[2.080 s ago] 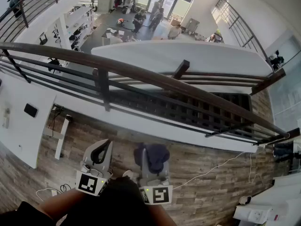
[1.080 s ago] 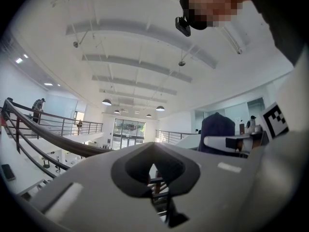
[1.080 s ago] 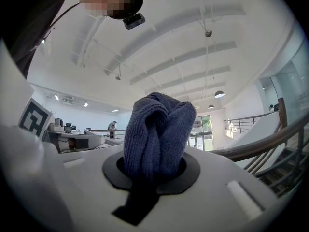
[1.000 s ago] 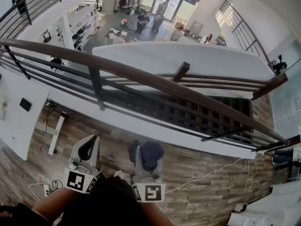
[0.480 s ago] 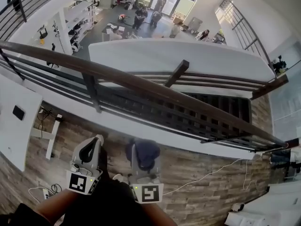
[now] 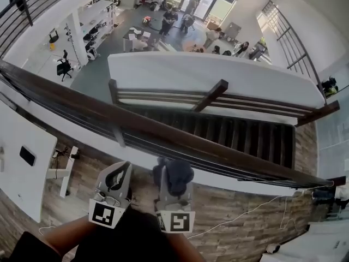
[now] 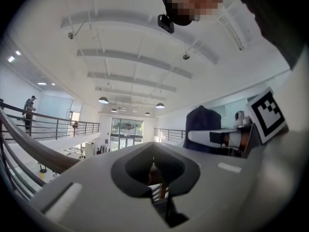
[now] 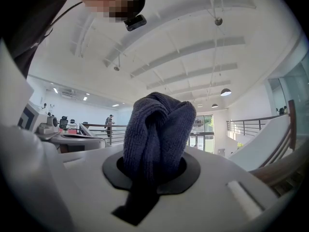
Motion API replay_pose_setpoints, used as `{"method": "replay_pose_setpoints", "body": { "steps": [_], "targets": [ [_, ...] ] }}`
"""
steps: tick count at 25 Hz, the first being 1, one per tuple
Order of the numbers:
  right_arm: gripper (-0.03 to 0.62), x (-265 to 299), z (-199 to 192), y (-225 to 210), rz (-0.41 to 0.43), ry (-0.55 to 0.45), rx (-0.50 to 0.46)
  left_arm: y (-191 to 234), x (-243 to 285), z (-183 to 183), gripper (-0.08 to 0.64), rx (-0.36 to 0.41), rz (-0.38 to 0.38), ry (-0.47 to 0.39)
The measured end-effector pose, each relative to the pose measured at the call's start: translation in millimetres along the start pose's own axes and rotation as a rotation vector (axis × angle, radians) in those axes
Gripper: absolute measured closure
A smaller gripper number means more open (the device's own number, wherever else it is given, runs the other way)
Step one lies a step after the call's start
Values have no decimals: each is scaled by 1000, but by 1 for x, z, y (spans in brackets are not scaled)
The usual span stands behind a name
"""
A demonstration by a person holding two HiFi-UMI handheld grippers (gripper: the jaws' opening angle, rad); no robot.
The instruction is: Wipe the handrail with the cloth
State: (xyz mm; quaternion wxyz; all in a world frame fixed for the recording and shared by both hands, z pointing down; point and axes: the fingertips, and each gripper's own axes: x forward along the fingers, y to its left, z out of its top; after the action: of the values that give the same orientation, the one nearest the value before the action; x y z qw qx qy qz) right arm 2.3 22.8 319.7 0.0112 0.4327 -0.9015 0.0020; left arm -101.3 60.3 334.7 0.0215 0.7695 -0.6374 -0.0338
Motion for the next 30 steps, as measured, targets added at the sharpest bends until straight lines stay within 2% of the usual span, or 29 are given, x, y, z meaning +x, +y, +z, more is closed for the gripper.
{"method": "replay_pose_setpoints", "body": {
  "steps": [9, 15, 19, 21, 27, 30],
  "targets": [
    [526, 101, 5, 31, 81, -42, 12, 51, 23, 7, 560, 2, 25, -13],
    [526, 148, -11, 52, 147, -23, 19, 74, 24, 8, 560, -10, 118, 0],
    [526, 170, -25, 55, 141, -10, 26, 89, 27, 6, 560, -12, 152, -4],
    [526, 179, -32, 58, 144, -6, 0, 95, 28, 4, 560, -6, 159, -8],
    [526, 195, -75, 63, 128, 134, -62, 110, 25, -6, 560, -28, 159, -5],
    [526, 197, -81, 65, 113, 176, -102, 114, 24, -9, 560, -14, 151, 4]
  ]
}}
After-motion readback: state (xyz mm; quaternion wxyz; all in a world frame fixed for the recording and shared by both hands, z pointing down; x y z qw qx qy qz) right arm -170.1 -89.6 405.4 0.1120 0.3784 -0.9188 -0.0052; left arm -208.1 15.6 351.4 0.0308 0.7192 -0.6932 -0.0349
